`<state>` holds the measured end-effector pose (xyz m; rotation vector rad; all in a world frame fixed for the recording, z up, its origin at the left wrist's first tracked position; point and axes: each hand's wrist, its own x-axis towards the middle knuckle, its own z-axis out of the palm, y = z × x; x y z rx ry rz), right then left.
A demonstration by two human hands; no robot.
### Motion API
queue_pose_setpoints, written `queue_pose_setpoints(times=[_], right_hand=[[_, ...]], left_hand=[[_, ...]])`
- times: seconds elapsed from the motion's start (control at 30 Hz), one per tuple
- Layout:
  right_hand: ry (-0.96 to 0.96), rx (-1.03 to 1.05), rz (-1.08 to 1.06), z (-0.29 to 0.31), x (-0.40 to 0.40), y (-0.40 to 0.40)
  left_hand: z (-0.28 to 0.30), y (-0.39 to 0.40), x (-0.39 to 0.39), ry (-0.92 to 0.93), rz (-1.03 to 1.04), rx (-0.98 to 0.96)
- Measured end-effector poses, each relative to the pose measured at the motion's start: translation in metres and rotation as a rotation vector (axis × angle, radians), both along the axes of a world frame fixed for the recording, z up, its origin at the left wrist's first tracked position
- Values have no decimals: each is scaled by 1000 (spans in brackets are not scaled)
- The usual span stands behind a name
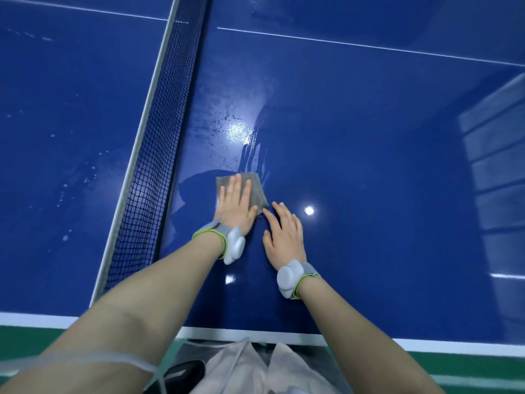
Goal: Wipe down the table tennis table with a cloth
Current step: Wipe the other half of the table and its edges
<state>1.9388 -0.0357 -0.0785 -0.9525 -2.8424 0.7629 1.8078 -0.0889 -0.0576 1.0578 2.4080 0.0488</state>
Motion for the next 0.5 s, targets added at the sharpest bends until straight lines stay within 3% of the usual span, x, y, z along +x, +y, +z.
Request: queue_pose_setpoints(times=[0.2, 0.37, 0.5], right_hand=[[11, -39, 46, 2, 5, 17], [27, 33, 63, 0, 0, 23], [-27, -66, 112, 4, -10, 23]], left_hand=[[-5, 13, 0, 55, -201, 40], [-3, -6, -42, 59, 61, 13], [-3, -1, -50, 44, 166, -19]])
